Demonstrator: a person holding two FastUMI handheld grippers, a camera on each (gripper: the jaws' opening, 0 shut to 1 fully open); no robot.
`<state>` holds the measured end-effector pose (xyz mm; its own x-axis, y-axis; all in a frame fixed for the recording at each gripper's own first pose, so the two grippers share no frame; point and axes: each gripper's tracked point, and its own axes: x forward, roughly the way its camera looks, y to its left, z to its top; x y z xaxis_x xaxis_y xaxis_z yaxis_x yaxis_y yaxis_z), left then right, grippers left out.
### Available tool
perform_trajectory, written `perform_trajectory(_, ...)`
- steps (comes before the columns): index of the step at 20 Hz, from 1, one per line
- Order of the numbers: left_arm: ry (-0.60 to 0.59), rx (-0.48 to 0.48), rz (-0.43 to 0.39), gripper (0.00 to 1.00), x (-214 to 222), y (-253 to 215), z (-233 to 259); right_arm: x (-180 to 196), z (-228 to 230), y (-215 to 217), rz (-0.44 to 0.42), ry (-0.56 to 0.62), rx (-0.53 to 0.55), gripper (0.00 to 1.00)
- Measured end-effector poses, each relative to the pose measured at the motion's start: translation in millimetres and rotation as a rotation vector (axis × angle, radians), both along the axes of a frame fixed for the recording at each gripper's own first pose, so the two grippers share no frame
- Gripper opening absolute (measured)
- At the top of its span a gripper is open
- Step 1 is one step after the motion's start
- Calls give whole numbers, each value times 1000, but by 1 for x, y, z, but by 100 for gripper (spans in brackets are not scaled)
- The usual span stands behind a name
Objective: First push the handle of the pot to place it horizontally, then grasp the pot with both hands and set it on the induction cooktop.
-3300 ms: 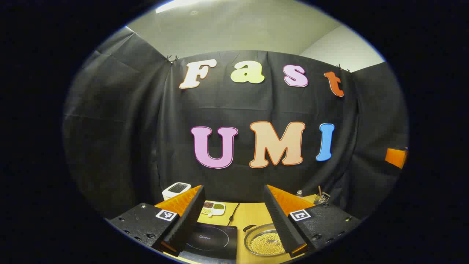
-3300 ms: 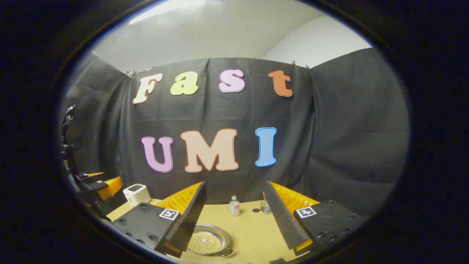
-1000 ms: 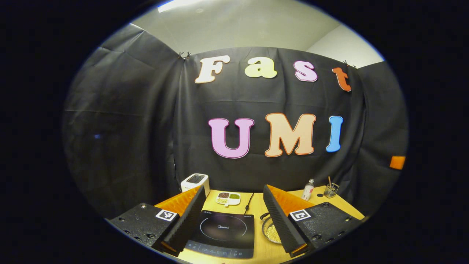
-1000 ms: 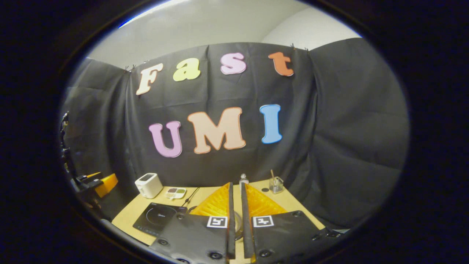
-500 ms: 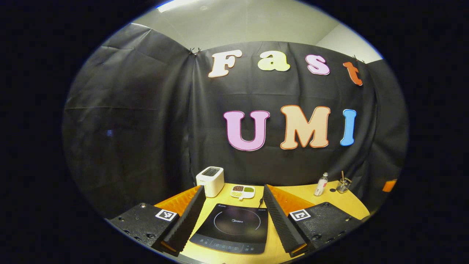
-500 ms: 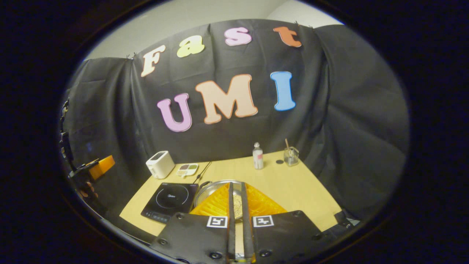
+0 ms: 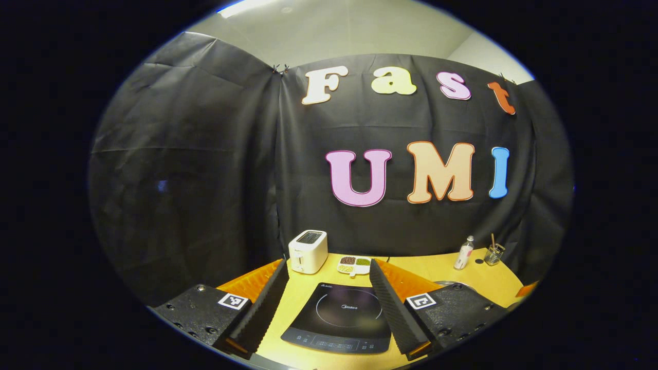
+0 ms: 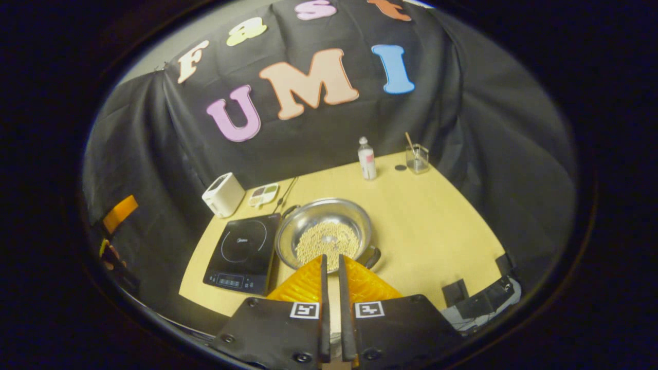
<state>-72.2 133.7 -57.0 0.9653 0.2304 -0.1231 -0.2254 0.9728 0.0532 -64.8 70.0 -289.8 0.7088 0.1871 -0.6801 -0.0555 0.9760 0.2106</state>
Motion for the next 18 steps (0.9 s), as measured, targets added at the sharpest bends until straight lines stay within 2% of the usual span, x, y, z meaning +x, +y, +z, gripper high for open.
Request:
perform_trajectory(2,-10,-4,-7,96,3,4,0,-7,-34,6,-4,113,12,11)
perform_trajectory(3,-14,-5,-12,94,4,6,-1,-10,-48,5,-11,165,7,11)
perform_trajectory(4,-18,-4,-14,93,6,8,-1,-13,-62,5,-17,208,8,0)
perform_trajectory(5,-17,0,-14,96,8,12,-4,-14,-76,6,-29,250,13,11)
perform_trajectory(9,11,20,-3,96,13,27,-14,-12,-114,13,-58,355,15,11)
perform_trajectory(10,22,21,3,93,14,30,-18,-8,-122,14,-60,370,8,11)
perform_trajectory(13,55,3,7,96,17,36,-31,2,-150,8,-68,430,-52,11)
perform_trajectory(16,83,1,1,93,20,39,-42,14,-174,4,-96,485,-68,11)
perform_trajectory(18,94,8,-2,96,21,39,-46,18,-191,0,-117,521,-83,11)
